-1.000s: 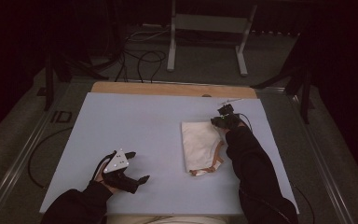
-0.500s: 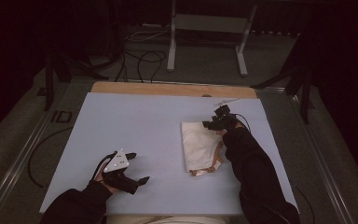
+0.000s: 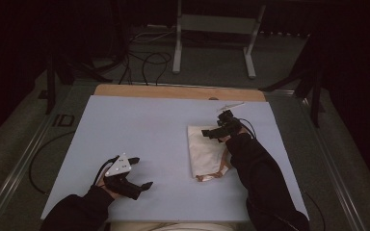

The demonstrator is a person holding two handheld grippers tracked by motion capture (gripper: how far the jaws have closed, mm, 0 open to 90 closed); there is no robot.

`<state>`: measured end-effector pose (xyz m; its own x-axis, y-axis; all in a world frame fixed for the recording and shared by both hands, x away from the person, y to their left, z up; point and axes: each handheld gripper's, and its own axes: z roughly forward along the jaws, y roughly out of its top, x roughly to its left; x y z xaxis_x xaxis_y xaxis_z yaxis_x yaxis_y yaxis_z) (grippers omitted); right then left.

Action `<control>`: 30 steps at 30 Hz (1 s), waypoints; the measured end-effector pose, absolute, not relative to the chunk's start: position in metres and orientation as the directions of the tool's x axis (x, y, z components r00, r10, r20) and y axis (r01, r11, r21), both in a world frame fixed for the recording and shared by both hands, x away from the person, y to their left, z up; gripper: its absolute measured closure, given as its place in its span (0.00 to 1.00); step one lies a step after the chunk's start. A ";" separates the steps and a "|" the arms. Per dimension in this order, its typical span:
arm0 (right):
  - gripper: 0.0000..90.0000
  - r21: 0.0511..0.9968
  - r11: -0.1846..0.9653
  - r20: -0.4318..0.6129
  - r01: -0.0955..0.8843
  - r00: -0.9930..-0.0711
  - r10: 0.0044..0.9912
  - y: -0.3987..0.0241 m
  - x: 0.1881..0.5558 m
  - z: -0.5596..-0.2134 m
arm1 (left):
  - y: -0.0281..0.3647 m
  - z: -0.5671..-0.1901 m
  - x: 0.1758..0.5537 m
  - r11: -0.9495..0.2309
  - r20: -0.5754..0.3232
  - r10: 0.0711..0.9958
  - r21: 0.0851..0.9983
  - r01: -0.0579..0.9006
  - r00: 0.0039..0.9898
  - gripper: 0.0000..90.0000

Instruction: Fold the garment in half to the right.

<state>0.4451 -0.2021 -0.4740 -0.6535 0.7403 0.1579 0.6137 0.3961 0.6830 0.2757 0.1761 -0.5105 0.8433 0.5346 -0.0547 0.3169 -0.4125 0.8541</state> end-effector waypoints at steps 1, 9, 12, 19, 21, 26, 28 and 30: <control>0.11 0.683 0.405 0.153 0.608 -0.661 0.735 -0.201 0.444 -0.473 | 0.176 -0.510 0.276 -0.414 -0.054 0.533 0.854 0.316 0.844 0.01; 0.11 0.700 0.415 0.153 0.581 -0.690 0.708 -0.193 0.436 -0.467 | 0.176 -0.511 0.275 -0.421 -0.052 0.527 0.851 0.314 0.849 0.01; 0.11 0.702 0.425 0.148 0.572 -0.701 0.698 -0.191 0.433 -0.465 | 0.176 -0.510 0.275 -0.417 -0.055 0.528 0.852 0.316 0.847 0.01; 0.11 0.722 0.433 0.126 0.540 -0.718 0.685 -0.193 0.423 -0.458 | 0.177 -0.510 0.274 -0.419 -0.055 0.526 0.851 0.315 0.849 0.01; 0.11 0.724 0.432 0.126 0.538 -0.719 0.684 -0.193 0.421 -0.458 | 0.178 -0.510 0.275 -0.419 -0.055 0.527 0.851 0.316 0.848 0.01; 0.11 0.740 0.426 0.125 0.521 -0.729 0.673 -0.202 0.409 -0.457 | 0.178 -0.510 0.275 -0.419 -0.055 0.527 0.851 0.315 0.848 0.01; 0.11 0.740 0.427 0.124 0.519 -0.730 0.672 -0.206 0.405 -0.457 | 0.177 -0.510 0.274 -0.421 -0.054 0.527 0.851 0.315 0.848 0.01; 0.11 0.742 0.432 0.114 0.512 -0.733 0.671 -0.210 0.400 -0.459 | 0.177 -0.510 0.274 -0.420 -0.053 0.527 0.852 0.314 0.848 0.01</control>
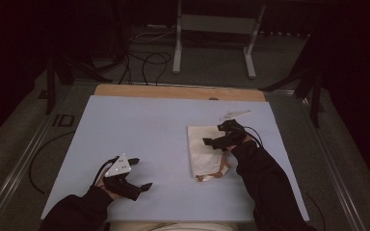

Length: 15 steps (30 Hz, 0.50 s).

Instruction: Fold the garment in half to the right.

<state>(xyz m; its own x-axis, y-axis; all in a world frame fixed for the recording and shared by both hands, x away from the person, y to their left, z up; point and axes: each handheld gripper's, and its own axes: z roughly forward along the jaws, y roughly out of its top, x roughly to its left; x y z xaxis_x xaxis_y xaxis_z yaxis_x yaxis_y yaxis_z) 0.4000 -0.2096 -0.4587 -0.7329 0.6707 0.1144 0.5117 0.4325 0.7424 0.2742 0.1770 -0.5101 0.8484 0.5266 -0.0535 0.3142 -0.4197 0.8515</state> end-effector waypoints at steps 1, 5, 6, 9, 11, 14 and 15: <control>0.11 0.745 0.432 0.113 0.509 -0.733 0.671 -0.212 0.398 -0.459 | 0.177 -0.510 0.274 -0.421 -0.051 0.526 0.851 0.312 0.849 0.01; 0.11 0.753 0.435 0.099 0.494 -0.739 0.667 -0.218 0.387 -0.463 | 0.177 -0.510 0.274 -0.422 -0.053 0.524 0.851 0.313 0.850 0.01; 0.10 0.754 0.435 0.098 0.492 -0.740 0.666 -0.219 0.385 -0.464 | 0.177 -0.510 0.274 -0.423 -0.052 0.524 0.850 0.313 0.850 0.01; 0.10 0.756 0.439 0.093 0.485 -0.744 0.662 -0.223 0.377 -0.468 | 0.177 -0.510 0.274 -0.421 -0.054 0.526 0.851 0.314 0.849 0.01; 0.10 0.760 0.432 0.096 0.485 -0.741 0.664 -0.224 0.372 -0.470 | 0.177 -0.510 0.274 -0.420 -0.053 0.526 0.852 0.313 0.849 0.01; 0.10 0.766 0.432 0.087 0.476 -0.743 0.664 -0.226 0.364 -0.473 | 0.177 -0.510 0.274 -0.419 -0.052 0.527 0.853 0.312 0.848 0.01; 0.10 0.768 0.435 0.080 0.471 -0.744 0.664 -0.227 0.362 -0.474 | 0.177 -0.510 0.274 -0.419 -0.051 0.527 0.853 0.312 0.848 0.01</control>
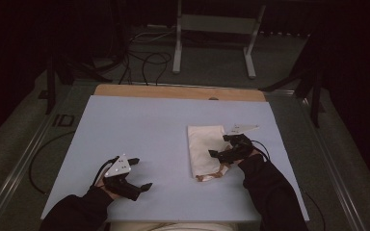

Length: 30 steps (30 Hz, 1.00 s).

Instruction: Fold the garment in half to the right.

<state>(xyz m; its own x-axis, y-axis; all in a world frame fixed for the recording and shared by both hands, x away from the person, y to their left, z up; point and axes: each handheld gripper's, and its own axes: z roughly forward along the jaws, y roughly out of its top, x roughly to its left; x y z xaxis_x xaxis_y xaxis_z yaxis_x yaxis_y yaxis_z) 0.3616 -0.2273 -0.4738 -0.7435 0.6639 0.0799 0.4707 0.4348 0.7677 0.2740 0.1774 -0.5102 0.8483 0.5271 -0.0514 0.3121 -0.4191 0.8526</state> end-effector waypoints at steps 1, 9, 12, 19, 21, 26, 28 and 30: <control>0.10 0.768 0.437 0.077 0.468 -0.745 0.663 -0.228 0.359 -0.474 | 0.177 -0.510 0.274 -0.420 -0.050 0.526 0.853 0.311 0.849 0.01; 0.10 0.784 0.421 0.073 0.456 -0.742 0.667 -0.243 0.344 -0.479 | 0.178 -0.510 0.274 -0.422 -0.047 0.526 0.853 0.308 0.849 0.01; 0.10 0.786 0.423 0.067 0.452 -0.741 0.668 -0.248 0.339 -0.481 | 0.177 -0.510 0.274 -0.423 -0.047 0.525 0.852 0.308 0.850 0.01; 0.10 0.779 0.426 0.070 0.460 -0.740 0.669 -0.254 0.324 -0.490 | 0.178 -0.509 0.273 -0.424 -0.047 0.524 0.852 0.308 0.850 0.01; 0.10 0.780 0.430 0.061 0.454 -0.740 0.670 -0.256 0.320 -0.492 | 0.178 -0.509 0.273 -0.424 -0.045 0.524 0.852 0.307 0.850 0.01; 0.10 0.775 0.442 0.042 0.452 -0.735 0.677 -0.259 0.311 -0.497 | 0.178 -0.509 0.273 -0.422 -0.046 0.525 0.853 0.306 0.850 0.01; 0.10 0.767 0.456 0.027 0.451 -0.733 0.680 -0.262 0.308 -0.499 | 0.178 -0.509 0.273 -0.423 -0.045 0.524 0.853 0.306 0.851 0.01; 0.10 0.768 0.451 0.025 0.454 -0.725 0.688 -0.264 0.305 -0.500 | 0.178 -0.509 0.273 -0.423 -0.045 0.524 0.853 0.306 0.850 0.01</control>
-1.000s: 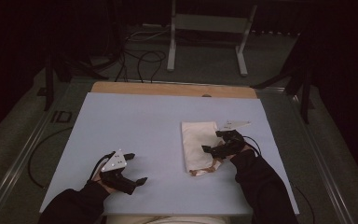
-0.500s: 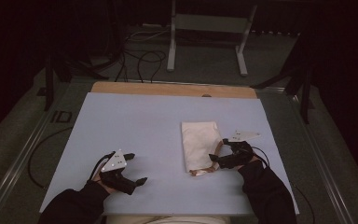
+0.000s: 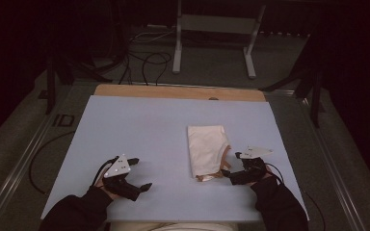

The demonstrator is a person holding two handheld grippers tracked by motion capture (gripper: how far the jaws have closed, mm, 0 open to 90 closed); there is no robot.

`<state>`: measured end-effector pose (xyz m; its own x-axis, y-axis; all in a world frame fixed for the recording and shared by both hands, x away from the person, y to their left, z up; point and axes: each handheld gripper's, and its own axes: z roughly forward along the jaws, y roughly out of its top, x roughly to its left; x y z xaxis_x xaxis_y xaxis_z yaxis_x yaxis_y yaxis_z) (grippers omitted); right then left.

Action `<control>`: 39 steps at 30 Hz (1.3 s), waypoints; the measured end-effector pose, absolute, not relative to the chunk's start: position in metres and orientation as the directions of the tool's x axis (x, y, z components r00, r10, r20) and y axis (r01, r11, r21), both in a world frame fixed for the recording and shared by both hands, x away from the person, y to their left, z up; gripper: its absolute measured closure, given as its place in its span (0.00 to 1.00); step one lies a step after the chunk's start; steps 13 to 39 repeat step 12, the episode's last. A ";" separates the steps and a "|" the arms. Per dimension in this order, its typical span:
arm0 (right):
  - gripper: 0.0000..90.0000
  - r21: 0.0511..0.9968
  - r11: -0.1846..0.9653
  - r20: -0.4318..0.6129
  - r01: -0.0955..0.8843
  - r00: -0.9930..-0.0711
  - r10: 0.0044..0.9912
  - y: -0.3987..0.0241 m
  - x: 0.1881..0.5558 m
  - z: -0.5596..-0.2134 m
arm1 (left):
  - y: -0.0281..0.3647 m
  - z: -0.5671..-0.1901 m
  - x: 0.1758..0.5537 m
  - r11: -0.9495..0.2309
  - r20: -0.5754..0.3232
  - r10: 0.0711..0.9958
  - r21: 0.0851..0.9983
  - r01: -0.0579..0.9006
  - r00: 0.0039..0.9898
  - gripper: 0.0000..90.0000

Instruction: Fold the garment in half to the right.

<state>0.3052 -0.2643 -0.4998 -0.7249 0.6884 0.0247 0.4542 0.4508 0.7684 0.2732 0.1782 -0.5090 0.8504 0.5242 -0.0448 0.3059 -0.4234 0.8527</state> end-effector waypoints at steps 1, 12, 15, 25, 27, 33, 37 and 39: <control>0.10 0.768 0.452 0.021 0.454 -0.723 0.690 -0.266 0.304 -0.501 | 0.178 -0.509 0.273 -0.423 -0.045 0.525 0.853 0.306 0.850 0.01; 0.10 0.756 0.470 -0.008 0.456 -0.712 0.702 -0.270 0.298 -0.507 | 0.177 -0.509 0.274 -0.423 -0.043 0.524 0.854 0.304 0.851 0.01; 0.10 0.756 0.470 -0.008 0.456 -0.712 0.702 -0.270 0.298 -0.507 | 0.177 -0.509 0.274 -0.423 -0.043 0.524 0.854 0.304 0.851 0.01; 0.10 0.756 0.470 -0.008 0.456 -0.712 0.702 -0.270 0.298 -0.507 | 0.177 -0.509 0.274 -0.423 -0.043 0.524 0.854 0.304 0.851 0.01; 0.10 0.756 0.470 -0.008 0.456 -0.712 0.702 -0.270 0.298 -0.507 | 0.177 -0.509 0.274 -0.423 -0.043 0.524 0.854 0.304 0.851 0.01; 0.10 0.756 0.470 -0.008 0.456 -0.712 0.702 -0.270 0.298 -0.507 | 0.177 -0.509 0.274 -0.423 -0.043 0.524 0.854 0.304 0.851 0.01; 0.10 0.756 0.470 -0.008 0.456 -0.712 0.702 -0.270 0.298 -0.507 | 0.177 -0.509 0.274 -0.423 -0.043 0.524 0.854 0.304 0.851 0.01; 0.10 0.756 0.470 -0.008 0.456 -0.712 0.702 -0.270 0.298 -0.507 | 0.177 -0.509 0.274 -0.423 -0.043 0.524 0.854 0.304 0.851 0.01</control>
